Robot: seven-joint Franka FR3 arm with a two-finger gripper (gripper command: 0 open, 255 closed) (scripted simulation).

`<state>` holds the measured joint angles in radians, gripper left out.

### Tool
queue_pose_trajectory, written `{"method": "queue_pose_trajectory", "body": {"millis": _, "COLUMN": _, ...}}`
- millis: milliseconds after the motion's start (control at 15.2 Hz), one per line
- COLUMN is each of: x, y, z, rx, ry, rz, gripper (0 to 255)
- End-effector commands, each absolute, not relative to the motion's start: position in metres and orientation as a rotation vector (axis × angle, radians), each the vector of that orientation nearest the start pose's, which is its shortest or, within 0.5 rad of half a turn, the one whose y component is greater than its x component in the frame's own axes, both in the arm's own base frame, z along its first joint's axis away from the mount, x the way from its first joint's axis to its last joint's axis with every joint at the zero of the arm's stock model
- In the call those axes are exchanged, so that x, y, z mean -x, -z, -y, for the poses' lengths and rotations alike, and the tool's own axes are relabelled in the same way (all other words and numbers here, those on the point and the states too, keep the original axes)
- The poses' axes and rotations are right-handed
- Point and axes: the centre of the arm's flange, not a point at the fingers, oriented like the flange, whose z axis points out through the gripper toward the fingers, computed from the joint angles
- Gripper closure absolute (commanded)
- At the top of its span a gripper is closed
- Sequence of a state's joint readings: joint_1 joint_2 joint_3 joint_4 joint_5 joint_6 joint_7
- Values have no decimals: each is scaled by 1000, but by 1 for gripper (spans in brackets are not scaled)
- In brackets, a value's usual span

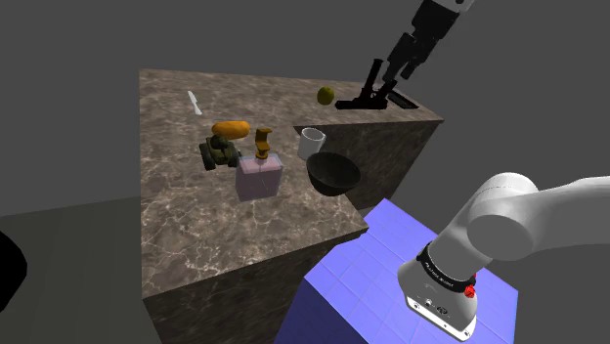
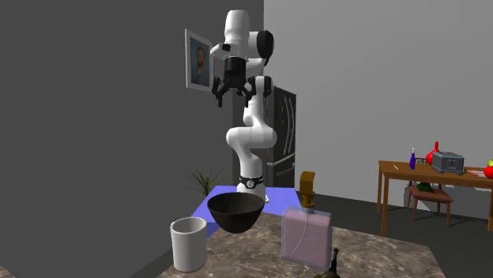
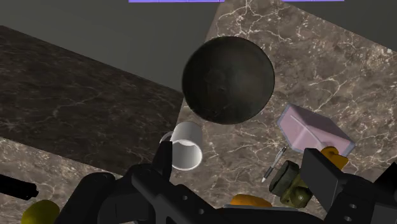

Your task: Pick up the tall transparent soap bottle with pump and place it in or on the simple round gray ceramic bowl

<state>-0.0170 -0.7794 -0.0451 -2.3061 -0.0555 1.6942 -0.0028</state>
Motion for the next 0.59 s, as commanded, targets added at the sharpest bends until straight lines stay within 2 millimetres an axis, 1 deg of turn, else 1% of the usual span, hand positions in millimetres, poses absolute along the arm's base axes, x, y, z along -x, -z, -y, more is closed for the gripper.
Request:
{"method": "queue_pose_trajectory", "body": {"millis": 0, "x": -320, "y": -624, "z": 30, "rx": 3158, "ry": 263, "rz": -74, "gripper": 0}}
{"method": "queue_pose_trajectory", "body": {"millis": 528, "x": -354, "y": -552, "z": -27, "rx": 3076, "ry": 310, "rz": -181, "gripper": 0}}
